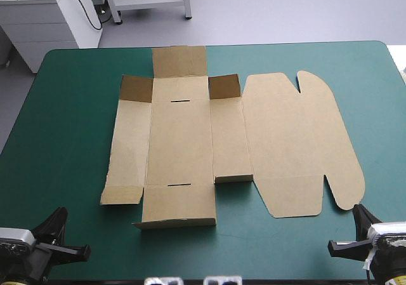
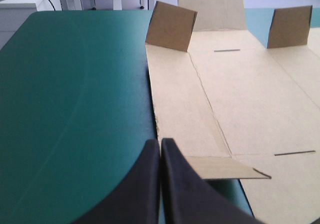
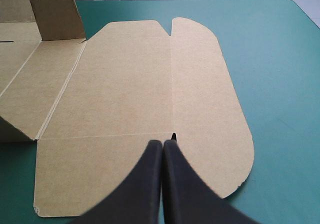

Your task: Fold the box

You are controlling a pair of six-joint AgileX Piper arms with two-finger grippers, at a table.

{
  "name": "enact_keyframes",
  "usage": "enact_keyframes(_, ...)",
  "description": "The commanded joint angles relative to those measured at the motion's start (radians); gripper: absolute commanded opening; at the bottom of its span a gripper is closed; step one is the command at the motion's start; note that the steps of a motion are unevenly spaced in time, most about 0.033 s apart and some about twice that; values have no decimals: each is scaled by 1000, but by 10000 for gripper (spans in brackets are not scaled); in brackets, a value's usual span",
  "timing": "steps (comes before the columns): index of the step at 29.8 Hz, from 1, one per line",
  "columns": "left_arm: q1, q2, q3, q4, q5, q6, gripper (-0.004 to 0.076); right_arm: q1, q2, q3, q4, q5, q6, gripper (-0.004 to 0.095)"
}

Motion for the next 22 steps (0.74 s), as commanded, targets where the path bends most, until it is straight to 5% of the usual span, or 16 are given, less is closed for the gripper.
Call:
enact_keyframes(1, -1, 54, -53, -4, -136, -8, -8, -5, -23, -23, 6, -74, -3, -20)
enact_keyframes(22, -1, 813, -442, 144, -168, 32, -8, -5, -23, -23, 6, -74, -3, -20)
